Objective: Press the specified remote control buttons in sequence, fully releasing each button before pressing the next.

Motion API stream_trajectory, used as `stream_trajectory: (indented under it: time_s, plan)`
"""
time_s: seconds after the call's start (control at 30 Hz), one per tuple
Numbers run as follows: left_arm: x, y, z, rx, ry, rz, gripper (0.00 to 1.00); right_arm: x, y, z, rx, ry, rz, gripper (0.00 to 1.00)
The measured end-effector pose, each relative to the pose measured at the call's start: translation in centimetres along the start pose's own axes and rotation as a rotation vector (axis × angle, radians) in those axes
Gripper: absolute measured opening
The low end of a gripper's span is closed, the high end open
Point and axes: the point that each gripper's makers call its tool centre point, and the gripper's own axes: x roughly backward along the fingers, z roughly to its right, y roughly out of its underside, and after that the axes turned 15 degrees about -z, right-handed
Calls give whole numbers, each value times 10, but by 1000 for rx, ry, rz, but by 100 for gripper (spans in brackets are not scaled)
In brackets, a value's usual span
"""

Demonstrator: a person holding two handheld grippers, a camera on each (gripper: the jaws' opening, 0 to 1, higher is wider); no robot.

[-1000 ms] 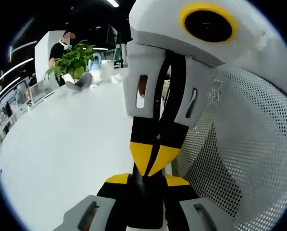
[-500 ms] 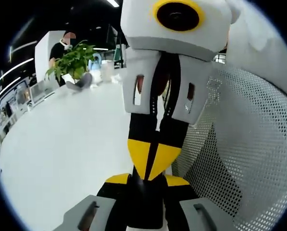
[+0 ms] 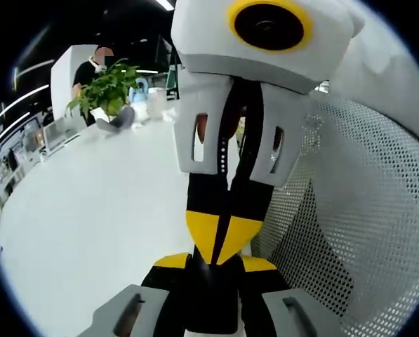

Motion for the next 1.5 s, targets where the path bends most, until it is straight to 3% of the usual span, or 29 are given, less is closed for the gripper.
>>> stream_trajectory:
  time_s: [0.4,0.87,1.5]
  plan:
    - [0,0,0,-2,0,-2,25,-1,-1,0,38,37,-14,0]
    - [0,0,0,-5,-1,-4,25,0,0,3,-54,-19,32,0]
    - [0,0,1,-4,-3,-4,25,0,-1,1,-27,-5,20,0]
